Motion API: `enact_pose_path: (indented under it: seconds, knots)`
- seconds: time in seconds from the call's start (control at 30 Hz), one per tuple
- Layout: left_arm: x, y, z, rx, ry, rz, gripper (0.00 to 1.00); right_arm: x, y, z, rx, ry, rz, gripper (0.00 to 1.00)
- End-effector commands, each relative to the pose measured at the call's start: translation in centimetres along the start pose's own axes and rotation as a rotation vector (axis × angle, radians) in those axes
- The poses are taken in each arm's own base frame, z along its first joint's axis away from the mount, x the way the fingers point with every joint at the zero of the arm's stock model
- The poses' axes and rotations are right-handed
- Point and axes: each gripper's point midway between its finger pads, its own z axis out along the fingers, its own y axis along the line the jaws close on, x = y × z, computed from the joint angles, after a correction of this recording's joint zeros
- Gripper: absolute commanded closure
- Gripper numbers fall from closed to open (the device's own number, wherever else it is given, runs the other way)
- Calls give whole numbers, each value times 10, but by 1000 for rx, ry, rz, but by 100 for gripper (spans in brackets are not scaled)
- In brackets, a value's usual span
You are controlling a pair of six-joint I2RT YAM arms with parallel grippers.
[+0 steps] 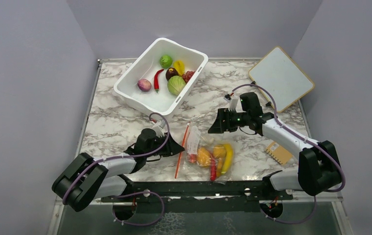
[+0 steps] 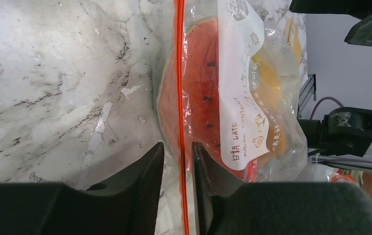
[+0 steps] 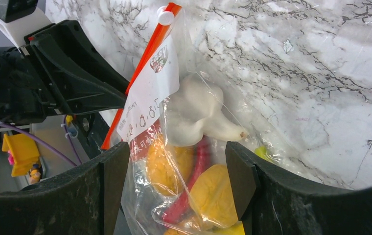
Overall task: Open the zip-top bag and remove the fake food
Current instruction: Pick up the zipper food storage bag at the center of the board.
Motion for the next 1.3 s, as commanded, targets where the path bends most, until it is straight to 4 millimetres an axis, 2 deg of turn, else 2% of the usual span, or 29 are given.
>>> enact_pose_path:
  seconds: [0.0, 0.13, 0.27, 0.4, 0.53, 0.6, 0.73, 0.8, 0.9, 1.0, 1.1, 1.2, 1.27]
  knots:
    - [-7, -14, 4, 55, -18, 47, 72, -4, 3, -1, -16, -17, -20, 27]
    - [-8, -19, 4, 75, -18, 65, 82, -3, 2, -1, -13, -17, -25, 27]
    - [-12, -33, 1, 129, -18, 103, 100, -12, 3, -3, -1, -50, -42, 27]
    - [-26, -61, -6, 214, -48, 182, 100, -34, 9, -14, 19, -167, -152, 25]
    - [-46, -91, -14, 261, -68, 290, 100, -65, 27, -39, 21, -358, -390, 24]
    - [-58, -100, -15, 224, -44, 375, 100, -78, 33, -54, 54, -446, -495, 24]
    - [-78, -105, -21, 104, 42, 560, 100, -102, 34, -84, 174, -596, -625, 23]
    - [-87, -114, -25, 87, 76, 635, 100, -109, 33, -95, 224, -651, -667, 23]
    - [-98, -130, -28, 103, 117, 707, 100, -109, 32, -99, 246, -669, -722, 23]
    - [-105, -146, -29, 130, 163, 749, 100, -112, 25, -97, 263, -646, -627, 21]
    - [-112, -160, -33, 142, 225, 775, 100, -112, 19, -88, 84, -544, -493, 22]
    - [-117, -188, -41, 192, 280, 797, 100, -109, 12, -107, -199, -525, -345, 26]
    - [-114, -211, -49, 272, 304, 829, 100, -105, 10, -118, -316, -521, -339, 26]
